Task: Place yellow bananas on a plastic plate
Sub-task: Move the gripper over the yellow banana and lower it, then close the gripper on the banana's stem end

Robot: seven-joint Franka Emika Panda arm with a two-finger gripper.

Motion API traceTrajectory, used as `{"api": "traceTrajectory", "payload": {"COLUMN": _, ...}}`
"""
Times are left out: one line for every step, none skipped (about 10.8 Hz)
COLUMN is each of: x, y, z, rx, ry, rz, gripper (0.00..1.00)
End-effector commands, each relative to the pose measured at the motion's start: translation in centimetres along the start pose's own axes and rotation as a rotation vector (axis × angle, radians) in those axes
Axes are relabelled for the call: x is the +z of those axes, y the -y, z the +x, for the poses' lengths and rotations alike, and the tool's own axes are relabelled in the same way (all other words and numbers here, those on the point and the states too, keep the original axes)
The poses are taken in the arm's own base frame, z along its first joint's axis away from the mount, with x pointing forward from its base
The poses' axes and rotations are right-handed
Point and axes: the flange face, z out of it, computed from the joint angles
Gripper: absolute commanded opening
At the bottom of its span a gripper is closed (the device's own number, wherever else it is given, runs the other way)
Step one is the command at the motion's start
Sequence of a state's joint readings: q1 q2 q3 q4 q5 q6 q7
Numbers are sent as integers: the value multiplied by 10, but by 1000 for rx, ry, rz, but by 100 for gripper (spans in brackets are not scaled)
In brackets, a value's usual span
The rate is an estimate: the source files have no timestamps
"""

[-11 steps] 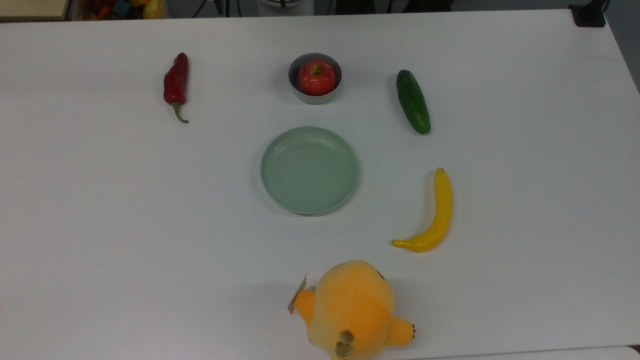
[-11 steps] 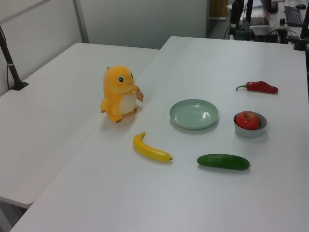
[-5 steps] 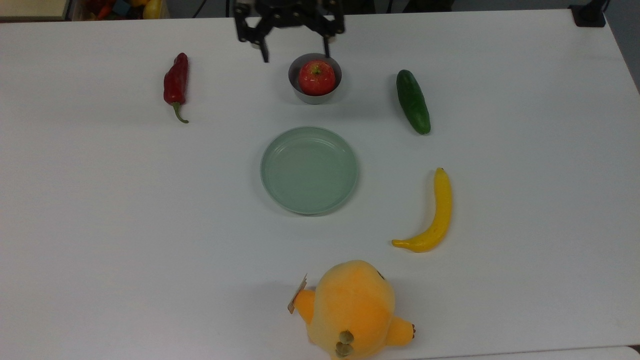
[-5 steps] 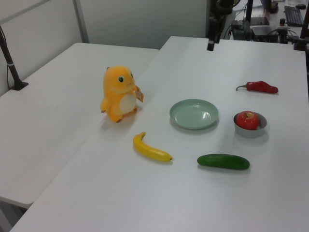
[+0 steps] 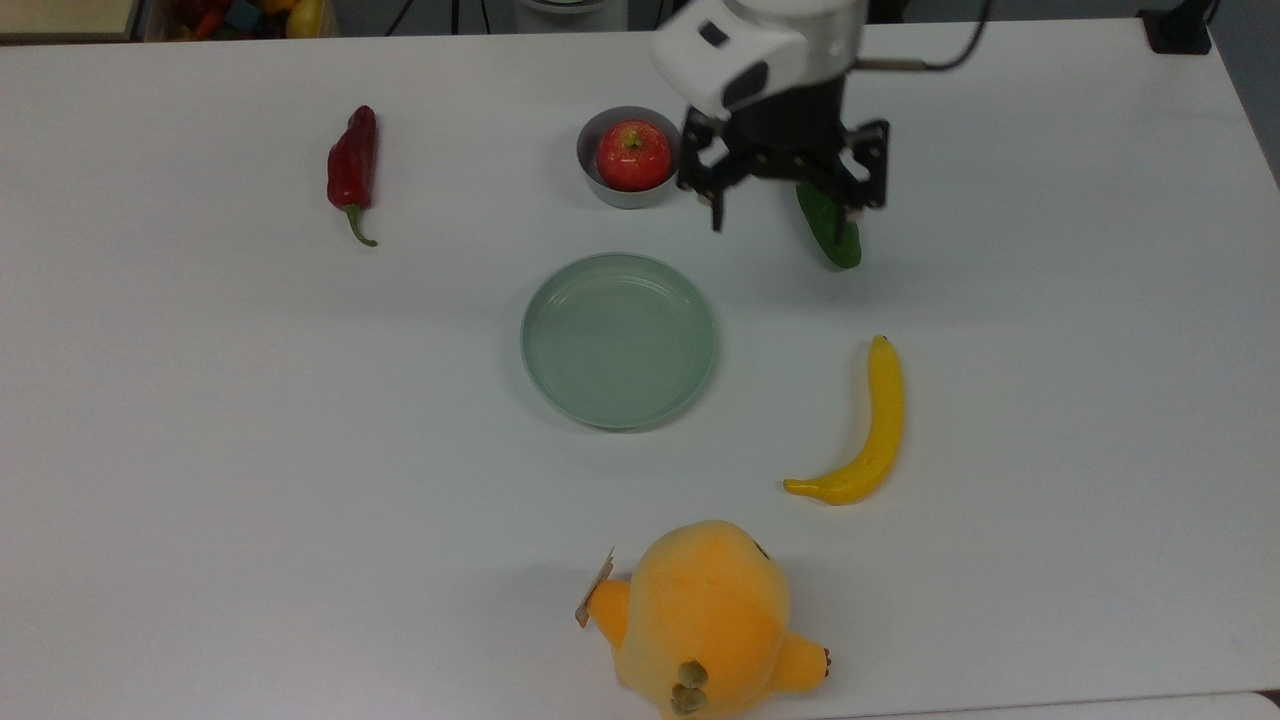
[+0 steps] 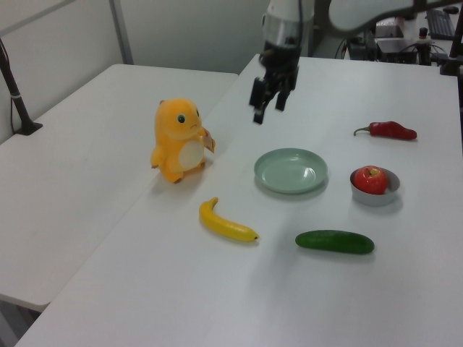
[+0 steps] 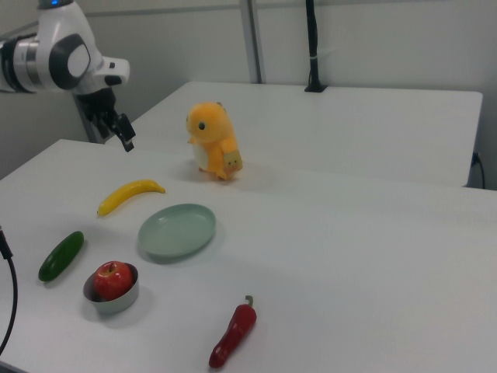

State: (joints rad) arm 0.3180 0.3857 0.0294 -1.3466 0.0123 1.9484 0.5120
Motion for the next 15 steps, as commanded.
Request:
{"api": "traceTrajectory", "payload": {"x": 58, "y": 37, "z": 8, "rx": 42, "ry": -77, "rz": 40, "gripper": 100}}
{"api": "traceTrajectory", "payload": {"x": 84, "y": 47, "z": 6, "rx": 26, "ry": -98, "rz": 47, "gripper": 100}}
{"api": "traceTrajectory", "payload": {"x": 105, "y": 58, "z": 0, "rx": 11, "ry": -101, "rz": 51, "gripper": 100}}
{"api": "traceTrajectory", "payload": {"x": 125, "y": 62, "z": 1, "rx": 4, "ry": -116, "rz": 63, "gripper": 100}}
{"api": "traceTrajectory", "payload": {"x": 138, "y": 65, "z": 0, "rx": -3, "ry": -132, "rz": 69, "gripper": 100}}
{"api": "traceTrajectory", "payload": {"x": 152, "y": 68, "z": -2, "rx": -16, "ry": -139, "rz": 67, "gripper": 100}}
{"api": "traceTrajectory", "payload": {"x": 165, "y": 67, "z": -4, "rx": -19, "ry": -146, "rz": 67, "gripper": 100}}
{"api": "traceTrajectory", "payload": {"x": 174, "y": 68, "z": -4, "rx": -26, "ry": -166, "rz": 78, "gripper": 100}}
{"api": "traceTrajectory", "payload": {"x": 191, "y": 69, "z": -8, "rx": -35, "ry": -168, "rz": 76, "gripper": 100}}
{"api": "traceTrajectory", "payload": {"x": 209, "y": 78, "z": -16, "rx": -66, "ry": -188, "rz": 77, "gripper": 100}}
{"api": "traceTrajectory", "payload": {"x": 223, "y": 85, "z": -22, "rx": -90, "ry": -192, "rz": 72, "gripper": 100}}
{"api": "traceTrajectory", "payload": {"x": 228, "y": 86, "z": -23, "rx": -97, "ry": -201, "rz": 75, "gripper": 100}}
{"api": "traceTrajectory", "payload": {"x": 230, "y": 94, "z": -28, "rx": -125, "ry": -218, "rz": 73, "gripper": 100}}
{"api": "traceTrajectory", "payload": {"x": 238, "y": 95, "z": -31, "rx": -142, "ry": -226, "rz": 51, "gripper": 100}}
{"api": "traceTrajectory", "payload": {"x": 238, "y": 96, "z": -33, "rx": -144, "ry": -239, "rz": 37, "gripper": 100}}
